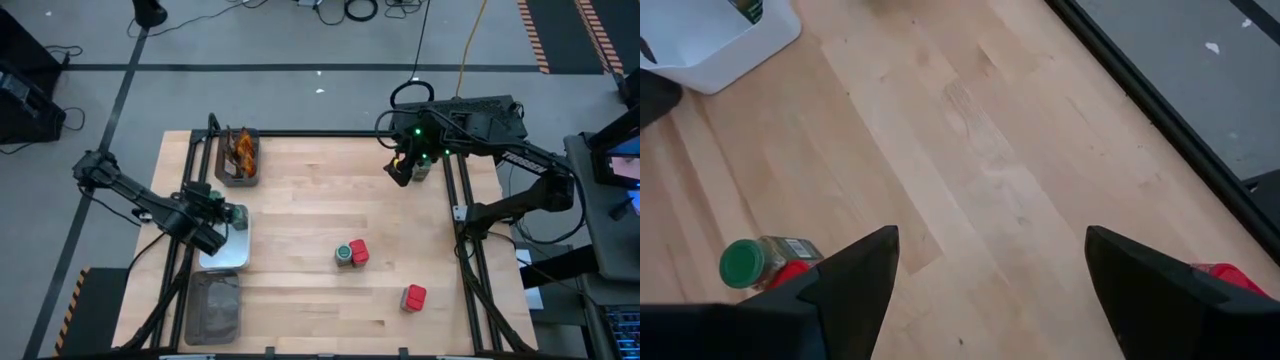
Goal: Sort spices by type
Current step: Put the bottom green seasoning bottle into the white bin, then put the top green seasoning bottle into the white bin
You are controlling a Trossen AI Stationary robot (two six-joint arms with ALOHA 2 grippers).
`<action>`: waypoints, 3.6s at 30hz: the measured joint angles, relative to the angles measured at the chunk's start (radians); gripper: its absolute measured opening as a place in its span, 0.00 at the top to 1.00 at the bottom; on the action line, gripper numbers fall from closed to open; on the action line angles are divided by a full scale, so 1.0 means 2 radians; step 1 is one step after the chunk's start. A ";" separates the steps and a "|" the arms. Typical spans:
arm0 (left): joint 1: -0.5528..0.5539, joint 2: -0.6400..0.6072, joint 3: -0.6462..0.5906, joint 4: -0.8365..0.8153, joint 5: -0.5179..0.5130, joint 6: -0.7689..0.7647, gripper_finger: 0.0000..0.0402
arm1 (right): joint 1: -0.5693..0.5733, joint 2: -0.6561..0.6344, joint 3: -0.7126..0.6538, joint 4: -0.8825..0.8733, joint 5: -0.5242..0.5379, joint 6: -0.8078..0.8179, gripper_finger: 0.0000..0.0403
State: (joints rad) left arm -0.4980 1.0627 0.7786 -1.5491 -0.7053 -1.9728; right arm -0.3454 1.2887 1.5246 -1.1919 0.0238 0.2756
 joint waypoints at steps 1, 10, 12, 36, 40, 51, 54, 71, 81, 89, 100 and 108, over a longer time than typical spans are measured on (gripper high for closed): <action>0.000 0.005 0.000 0.001 0.000 -0.007 0.49 | 0.000 0.000 0.000 0.000 0.000 0.000 0.25; 0.000 0.089 0.000 0.052 0.007 -0.019 0.49 | 0.000 0.000 0.000 0.000 -0.001 0.006 0.25; 0.000 0.116 0.000 0.046 0.007 -0.023 0.49 | 0.000 0.000 0.000 0.000 -0.002 0.006 0.25; 0.003 0.178 0.001 0.046 -0.022 -0.045 0.39 | 0.000 0.000 0.000 -0.002 -0.015 0.006 0.25; 0.003 0.178 0.001 0.044 -0.021 -0.045 0.39 | 0.000 0.000 0.000 -0.002 -0.015 0.006 0.25; 0.003 0.175 0.053 -0.005 -0.046 -0.038 0.39 | 0.000 0.000 0.000 0.000 -0.015 0.005 0.25; 0.003 0.158 0.071 -0.008 -0.063 -0.015 0.39 | 0.000 0.000 0.000 0.000 -0.015 0.004 0.25; 0.092 -0.018 0.123 0.355 -0.059 0.486 0.39 | -0.081 0.056 0.000 -0.148 0.077 0.033 0.25; 0.207 0.003 0.123 0.486 0.112 0.704 0.39 | -0.166 0.120 -0.001 -0.158 0.081 0.050 0.25; 0.246 0.023 0.123 0.540 0.173 0.742 0.39 | -0.206 0.100 -0.102 -0.095 0.078 0.039 0.25; 0.288 0.056 0.123 0.606 0.208 0.726 0.39 | -0.237 0.046 -0.240 0.043 0.078 0.010 0.25; 0.305 0.082 0.122 0.618 0.224 0.701 0.39 | -0.243 0.046 -0.281 0.092 0.077 -0.013 0.25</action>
State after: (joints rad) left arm 0.1127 1.2270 1.0233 -0.3126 -0.2566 -0.5713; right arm -0.8318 1.3808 0.9616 -1.0075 0.1775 0.2501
